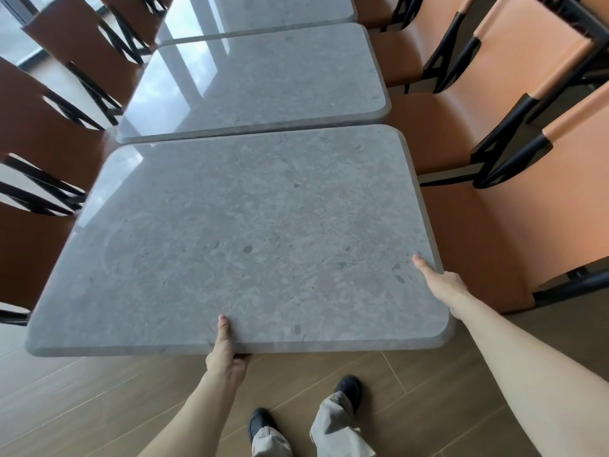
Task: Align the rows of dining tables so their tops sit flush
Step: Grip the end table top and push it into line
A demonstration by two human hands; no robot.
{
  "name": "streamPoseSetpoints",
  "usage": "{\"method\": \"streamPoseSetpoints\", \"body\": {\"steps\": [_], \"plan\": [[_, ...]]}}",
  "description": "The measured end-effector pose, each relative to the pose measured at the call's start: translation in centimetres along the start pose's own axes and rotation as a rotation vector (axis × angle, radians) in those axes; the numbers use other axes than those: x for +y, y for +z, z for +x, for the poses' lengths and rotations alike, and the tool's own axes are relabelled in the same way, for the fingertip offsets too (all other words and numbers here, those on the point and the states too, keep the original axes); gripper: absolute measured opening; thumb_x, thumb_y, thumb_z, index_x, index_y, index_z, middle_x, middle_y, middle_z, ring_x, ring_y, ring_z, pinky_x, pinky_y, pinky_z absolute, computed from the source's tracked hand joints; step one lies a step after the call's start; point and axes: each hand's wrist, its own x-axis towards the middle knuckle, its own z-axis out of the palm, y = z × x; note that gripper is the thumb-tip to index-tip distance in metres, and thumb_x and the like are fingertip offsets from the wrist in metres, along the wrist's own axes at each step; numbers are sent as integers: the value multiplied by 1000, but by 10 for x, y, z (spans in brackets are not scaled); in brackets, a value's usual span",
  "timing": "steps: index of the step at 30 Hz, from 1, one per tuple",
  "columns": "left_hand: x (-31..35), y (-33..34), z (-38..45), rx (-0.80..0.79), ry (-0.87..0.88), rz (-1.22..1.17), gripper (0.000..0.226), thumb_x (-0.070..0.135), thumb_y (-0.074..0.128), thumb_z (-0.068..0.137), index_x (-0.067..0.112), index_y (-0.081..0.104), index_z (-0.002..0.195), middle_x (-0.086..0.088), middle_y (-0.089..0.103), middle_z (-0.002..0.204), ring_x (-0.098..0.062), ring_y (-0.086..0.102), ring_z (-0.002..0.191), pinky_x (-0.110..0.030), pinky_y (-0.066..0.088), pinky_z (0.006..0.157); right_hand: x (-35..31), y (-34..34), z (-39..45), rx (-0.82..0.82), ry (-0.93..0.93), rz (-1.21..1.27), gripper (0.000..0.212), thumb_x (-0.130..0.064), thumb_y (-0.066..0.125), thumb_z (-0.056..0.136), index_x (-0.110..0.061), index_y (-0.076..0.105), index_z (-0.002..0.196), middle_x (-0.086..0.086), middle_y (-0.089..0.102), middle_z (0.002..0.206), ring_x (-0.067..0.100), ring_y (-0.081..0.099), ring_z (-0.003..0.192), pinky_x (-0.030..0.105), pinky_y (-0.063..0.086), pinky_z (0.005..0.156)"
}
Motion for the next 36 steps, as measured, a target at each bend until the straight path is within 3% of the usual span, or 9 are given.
{"method": "streamPoseSetpoints", "body": {"steps": [9,12,14,16,22,24,27,32,36], "plan": [[-4,-9,-5,-47,-2,-3,43,27,76,88,11,53,120,-9,65,118,-27,63,109,-56,51,97,15,1,-12,6,19,36,116,-85,55,76,-3,32,155,17,38,159,39,38,144,50,33,117],[-5,-15,-5,-102,-1,28,30,26,73,91,9,56,109,-6,67,103,-24,67,95,-50,52,95,16,6,-17,61,8,13,108,-81,51,83,-1,35,153,19,41,156,40,40,142,49,35,114],[-5,-17,-7,-137,8,59,28,25,70,93,7,56,109,-7,67,98,-23,66,87,-47,57,85,20,11,-24,130,-12,-50,95,-72,48,92,1,35,151,22,42,154,41,41,140,48,37,111],[-3,-21,-7,-173,18,131,22,26,67,95,7,58,101,-7,68,96,-23,66,84,-43,62,70,26,18,-38,212,-26,-122,83,-62,47,98,1,33,151,24,42,152,43,43,138,48,39,107],[23,-68,-13,-256,72,574,20,30,61,99,11,56,99,-10,62,99,-22,60,76,-33,46,64,46,70,-101,386,-219,-527,62,-36,47,103,-8,25,155,19,19,163,38,23,148,53,28,116],[37,-101,-20,-270,177,740,34,31,64,97,11,46,118,-8,62,105,-21,62,83,-34,50,69,46,100,-134,294,-281,-621,62,-32,50,102,-11,25,155,16,12,165,37,16,150,52,26,117],[63,-149,-27,-236,403,1176,70,42,67,92,12,33,145,-8,57,134,-28,59,118,-35,50,93,48,145,-177,171,-303,-666,64,-34,59,97,-13,28,149,18,17,156,38,15,148,50,39,108],[110,-179,-31,-368,671,1386,70,38,71,90,13,38,147,-6,44,147,-23,47,133,-31,40,106,46,188,-218,101,-299,-727,63,-27,63,92,-11,34,146,19,24,150,38,32,139,39,43,96],[134,-194,-28,-357,874,1582,70,37,72,88,14,40,147,-7,35,153,-29,35,139,-36,34,112,46,204,-231,74,-340,-798,82,-26,66,92,-16,17,158,16,2,166,37,12,153,45,39,108]]}}
